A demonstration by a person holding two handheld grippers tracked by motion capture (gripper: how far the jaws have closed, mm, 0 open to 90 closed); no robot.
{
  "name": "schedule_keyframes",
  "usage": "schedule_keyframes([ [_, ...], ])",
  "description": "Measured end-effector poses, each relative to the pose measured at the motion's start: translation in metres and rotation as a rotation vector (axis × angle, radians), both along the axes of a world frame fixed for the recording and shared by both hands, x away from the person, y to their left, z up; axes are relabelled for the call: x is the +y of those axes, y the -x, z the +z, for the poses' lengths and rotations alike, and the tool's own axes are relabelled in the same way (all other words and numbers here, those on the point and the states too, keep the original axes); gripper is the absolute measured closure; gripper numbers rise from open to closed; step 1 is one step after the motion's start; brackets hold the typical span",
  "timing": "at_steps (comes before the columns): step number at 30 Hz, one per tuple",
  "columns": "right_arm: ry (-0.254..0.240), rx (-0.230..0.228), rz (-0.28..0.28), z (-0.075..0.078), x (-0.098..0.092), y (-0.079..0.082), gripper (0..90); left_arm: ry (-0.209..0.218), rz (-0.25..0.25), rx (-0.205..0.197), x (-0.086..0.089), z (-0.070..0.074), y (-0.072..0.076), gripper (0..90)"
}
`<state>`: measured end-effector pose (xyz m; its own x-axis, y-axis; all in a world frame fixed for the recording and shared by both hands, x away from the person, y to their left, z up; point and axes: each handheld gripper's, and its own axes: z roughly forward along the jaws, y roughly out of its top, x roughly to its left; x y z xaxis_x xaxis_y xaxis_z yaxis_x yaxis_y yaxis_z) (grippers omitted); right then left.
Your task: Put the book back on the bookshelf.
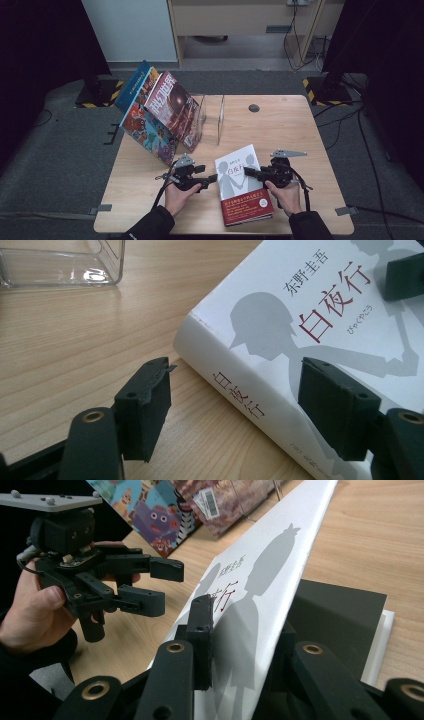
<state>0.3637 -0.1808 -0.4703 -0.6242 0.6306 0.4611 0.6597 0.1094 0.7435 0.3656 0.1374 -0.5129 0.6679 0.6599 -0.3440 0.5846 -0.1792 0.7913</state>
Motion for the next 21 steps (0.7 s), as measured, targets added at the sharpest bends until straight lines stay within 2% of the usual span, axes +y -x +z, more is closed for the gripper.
schedule_keyframes([
  [5, 0.02, 0.021, 0.024, -0.002, 0.003, -0.002, 69.2, -0.059, -0.021, 0.004, -0.006, -0.007, 0.0, 28.6],
  [15, 0.092, 0.046, 0.071, -0.007, 0.008, -0.006, 59.5, -0.065, -0.027, 0.005, -0.008, -0.009, -0.001, 28.9],
  [17, 0.116, 0.062, 0.113, -0.011, 0.014, -0.006, 56.9, -0.069, -0.027, -0.001, -0.008, -0.009, -0.001, 28.9],
  [18, 0.118, 0.054, 0.112, -0.011, 0.016, -0.005, 57.9, -0.067, -0.026, 0.002, -0.008, -0.009, -0.001, 28.9],
  [21, 0.104, 0.08, 0.114, -0.009, 0.016, -0.006, 61.5, -0.061, -0.023, 0.006, -0.008, -0.01, -0.001, 28.9],
])
